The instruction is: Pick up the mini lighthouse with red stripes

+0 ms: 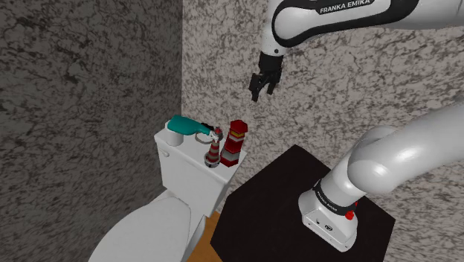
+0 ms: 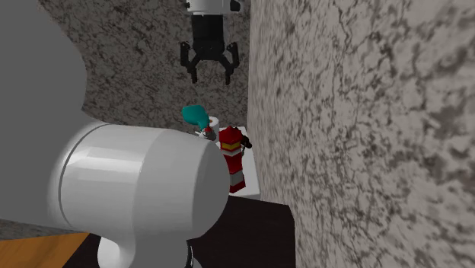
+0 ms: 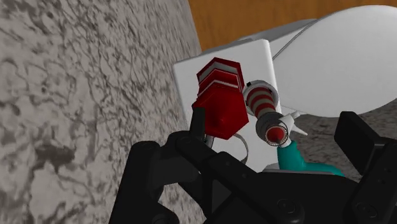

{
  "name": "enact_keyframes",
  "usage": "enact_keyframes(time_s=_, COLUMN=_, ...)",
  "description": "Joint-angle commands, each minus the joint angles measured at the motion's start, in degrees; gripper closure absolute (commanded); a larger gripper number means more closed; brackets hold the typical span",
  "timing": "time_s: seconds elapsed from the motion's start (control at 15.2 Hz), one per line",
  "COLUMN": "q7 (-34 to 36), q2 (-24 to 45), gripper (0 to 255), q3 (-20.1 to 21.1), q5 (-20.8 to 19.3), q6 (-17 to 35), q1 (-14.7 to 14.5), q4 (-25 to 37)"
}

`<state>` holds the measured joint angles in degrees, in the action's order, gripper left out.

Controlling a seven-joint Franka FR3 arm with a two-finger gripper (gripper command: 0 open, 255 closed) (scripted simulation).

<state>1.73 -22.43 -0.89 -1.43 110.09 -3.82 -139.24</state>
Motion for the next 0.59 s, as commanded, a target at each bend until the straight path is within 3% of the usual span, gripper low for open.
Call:
enact_keyframes(time_s=0.0, q7=-0.1, q2=4.3, gripper=0, q3=0.4, q5=0.0, q6=3.1, q1=-0.4, q4=0.8)
enact_keyframes(time_s=0.53, q7=0.1, q2=22.5, gripper=0, q3=2.3, q5=-0.6, q6=11.9, q1=-2.2, q4=8.0)
